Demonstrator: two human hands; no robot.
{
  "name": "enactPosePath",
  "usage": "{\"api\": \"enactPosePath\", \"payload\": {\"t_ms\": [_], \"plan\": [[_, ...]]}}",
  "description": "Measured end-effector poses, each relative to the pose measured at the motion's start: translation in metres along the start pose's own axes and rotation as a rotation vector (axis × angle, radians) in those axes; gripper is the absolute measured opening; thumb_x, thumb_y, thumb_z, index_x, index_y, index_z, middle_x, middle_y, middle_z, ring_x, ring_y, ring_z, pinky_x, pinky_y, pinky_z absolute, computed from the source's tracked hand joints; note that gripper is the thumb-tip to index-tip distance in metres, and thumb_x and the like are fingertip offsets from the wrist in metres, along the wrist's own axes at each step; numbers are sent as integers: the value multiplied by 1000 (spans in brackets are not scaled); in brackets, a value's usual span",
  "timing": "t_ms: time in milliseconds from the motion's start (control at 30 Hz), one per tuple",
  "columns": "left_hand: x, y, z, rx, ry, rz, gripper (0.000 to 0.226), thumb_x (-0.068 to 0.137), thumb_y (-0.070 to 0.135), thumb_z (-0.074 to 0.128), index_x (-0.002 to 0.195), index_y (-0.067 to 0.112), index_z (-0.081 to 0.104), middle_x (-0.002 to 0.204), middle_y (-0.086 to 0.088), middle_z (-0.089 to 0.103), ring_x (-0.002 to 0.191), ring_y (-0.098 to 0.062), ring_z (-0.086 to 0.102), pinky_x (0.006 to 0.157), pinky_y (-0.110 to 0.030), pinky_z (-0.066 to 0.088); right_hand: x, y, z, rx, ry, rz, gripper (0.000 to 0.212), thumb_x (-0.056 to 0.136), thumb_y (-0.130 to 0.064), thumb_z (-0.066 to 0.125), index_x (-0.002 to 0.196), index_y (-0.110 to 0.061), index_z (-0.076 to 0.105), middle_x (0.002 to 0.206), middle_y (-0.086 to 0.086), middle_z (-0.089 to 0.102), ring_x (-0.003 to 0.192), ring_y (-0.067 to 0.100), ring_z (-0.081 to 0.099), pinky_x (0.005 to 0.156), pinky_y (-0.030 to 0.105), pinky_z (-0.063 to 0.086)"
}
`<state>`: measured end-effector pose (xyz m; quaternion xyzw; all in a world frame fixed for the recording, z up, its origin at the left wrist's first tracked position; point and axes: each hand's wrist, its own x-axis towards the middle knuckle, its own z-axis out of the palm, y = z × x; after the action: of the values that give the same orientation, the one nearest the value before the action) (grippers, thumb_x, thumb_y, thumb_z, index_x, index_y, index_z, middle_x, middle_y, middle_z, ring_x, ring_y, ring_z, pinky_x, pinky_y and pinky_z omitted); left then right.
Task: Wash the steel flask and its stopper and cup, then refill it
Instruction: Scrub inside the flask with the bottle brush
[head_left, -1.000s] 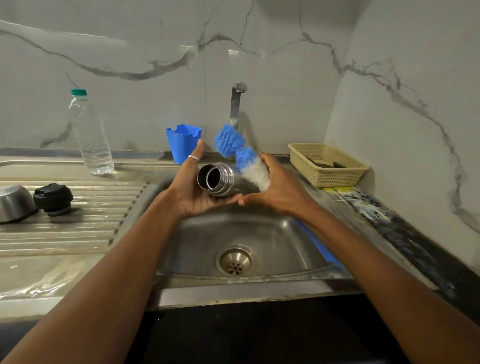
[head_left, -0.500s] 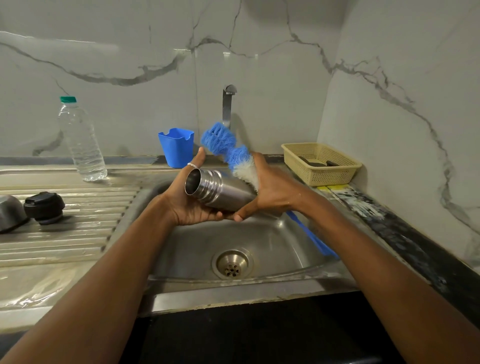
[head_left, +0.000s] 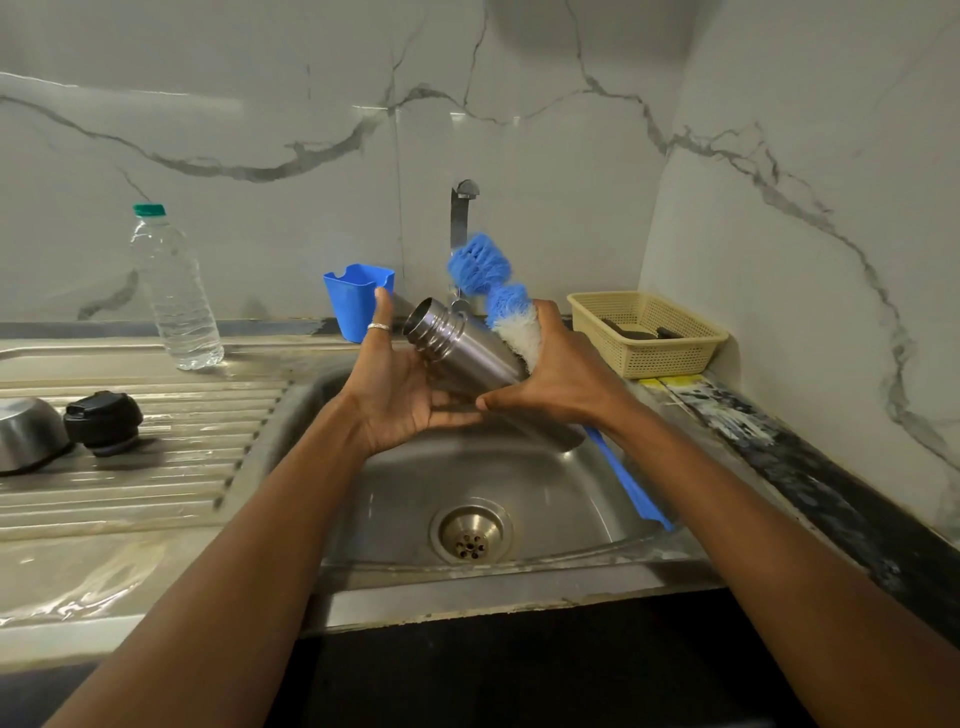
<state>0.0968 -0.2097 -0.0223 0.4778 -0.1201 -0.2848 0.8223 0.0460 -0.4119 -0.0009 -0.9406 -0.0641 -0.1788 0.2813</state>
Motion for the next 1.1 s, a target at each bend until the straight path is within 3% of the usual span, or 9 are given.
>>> {"api": "enactPosePath", "payload": {"t_ms": [133,267,467,567,633,800,933,1033,1100], "plan": [[2,-10,11,77,134,201,82,81,70,62,141,15,52,134,-17,65,116,-38,68,93,-66,53,-1,-2,3,-66,23,26,121,51,-67,90,143,-20,27,113,4,61,94,26,63,81,43,56],[11,-21,13,118,302,327,78,74,35,85,139,15,48,133,-18,62,113,-39,69,80,-65,59,0,-3,7,-114,45,7,115,56,-61,91,142,-22,25,116,6,65,92,28,65,80,44,57],[18,-15,-5,52,476,443,51,83,23,84,126,14,57,123,-15,66,112,-37,69,76,-59,61,0,-16,1,-55,102,59,89,76,-77,67,137,-20,34,113,1,59,99,26,62,80,40,53],[19,-7,-18,17,574,482,34,86,26,81,114,23,61,118,-12,69,113,-36,68,79,-64,59,-9,-23,6,-116,85,63,54,102,-58,42,136,-17,41,109,11,64,97,34,63,74,36,40],[19,-2,-25,-29,620,499,34,86,30,81,112,28,59,124,-13,65,114,-34,67,81,-65,58,-16,-26,14,-177,36,16,40,106,-47,37,133,-17,42,110,11,66,88,30,60,74,38,43],[23,-1,-28,-95,624,517,52,85,40,80,126,21,55,129,-17,63,110,-35,69,84,-64,58,-21,-32,22,-54,13,-51,39,107,-41,41,140,-21,37,107,8,68,78,24,70,71,47,59],[24,-2,-26,-137,559,558,54,87,39,78,130,18,53,125,-16,65,110,-37,70,84,-67,56,-22,-39,25,120,-31,-51,45,108,-32,44,151,-27,32,111,3,63,53,16,71,44,27,55],[23,1,-29,-227,527,571,43,90,34,76,126,23,56,128,-12,66,114,-34,69,84,-67,55,-12,-24,19,-27,68,36,36,107,-28,43,141,-19,45,97,6,68,46,16,65,54,33,55],[23,2,-31,-251,525,573,38,90,32,77,122,27,57,130,-12,66,116,-33,68,86,-69,54,-8,-14,12,-136,84,112,33,106,-26,43,135,-14,51,95,7,67,60,20,60,64,31,44]]}}
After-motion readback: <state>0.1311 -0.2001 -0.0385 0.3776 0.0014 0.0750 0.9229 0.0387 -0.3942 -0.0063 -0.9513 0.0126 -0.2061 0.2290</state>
